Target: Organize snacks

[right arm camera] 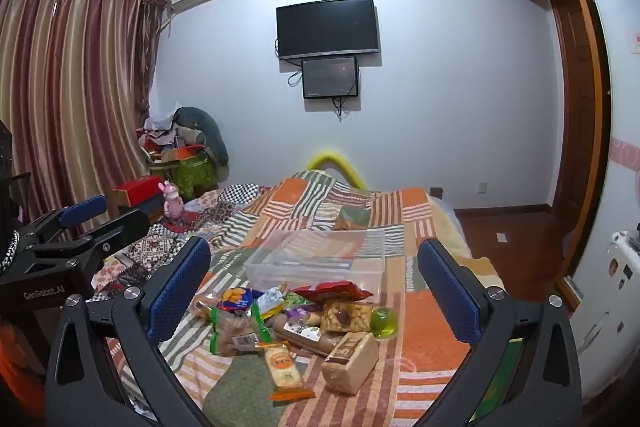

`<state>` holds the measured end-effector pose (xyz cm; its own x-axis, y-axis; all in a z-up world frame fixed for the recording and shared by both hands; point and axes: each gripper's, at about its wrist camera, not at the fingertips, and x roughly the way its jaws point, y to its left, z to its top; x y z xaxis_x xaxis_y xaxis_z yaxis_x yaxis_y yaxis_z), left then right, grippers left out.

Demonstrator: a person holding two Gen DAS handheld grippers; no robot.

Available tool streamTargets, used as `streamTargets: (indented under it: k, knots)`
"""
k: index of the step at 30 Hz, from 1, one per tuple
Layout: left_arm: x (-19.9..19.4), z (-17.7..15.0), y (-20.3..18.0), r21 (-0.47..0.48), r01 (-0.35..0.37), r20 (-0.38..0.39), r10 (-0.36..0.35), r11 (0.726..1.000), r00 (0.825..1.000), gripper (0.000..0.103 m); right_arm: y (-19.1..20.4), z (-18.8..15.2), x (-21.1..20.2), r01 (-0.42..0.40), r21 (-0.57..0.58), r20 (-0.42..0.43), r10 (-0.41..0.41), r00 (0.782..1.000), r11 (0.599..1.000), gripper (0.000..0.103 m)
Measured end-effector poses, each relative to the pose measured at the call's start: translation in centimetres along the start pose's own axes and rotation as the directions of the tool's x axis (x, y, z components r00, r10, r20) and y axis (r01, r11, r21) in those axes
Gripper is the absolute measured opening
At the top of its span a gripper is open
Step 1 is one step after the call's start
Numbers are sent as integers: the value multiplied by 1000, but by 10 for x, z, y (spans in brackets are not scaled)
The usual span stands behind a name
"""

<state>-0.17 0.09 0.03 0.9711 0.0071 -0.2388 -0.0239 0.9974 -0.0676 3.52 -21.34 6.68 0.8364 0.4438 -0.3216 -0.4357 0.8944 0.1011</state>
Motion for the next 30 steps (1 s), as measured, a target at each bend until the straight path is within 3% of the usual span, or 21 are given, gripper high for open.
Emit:
streamTargets:
  k: [8, 30]
  knots:
    - [4, -1, -17, 15, -5, 4, 5, 1000, 1000, 103, -1, 2, 1, -1, 16, 5, 0, 1000, 1000, 103]
    - [2, 0, -6, 19, 11, 13, -11, 1000, 1000, 103, 1, -1, -1, 0, 21, 14, 0, 1000, 1000, 103]
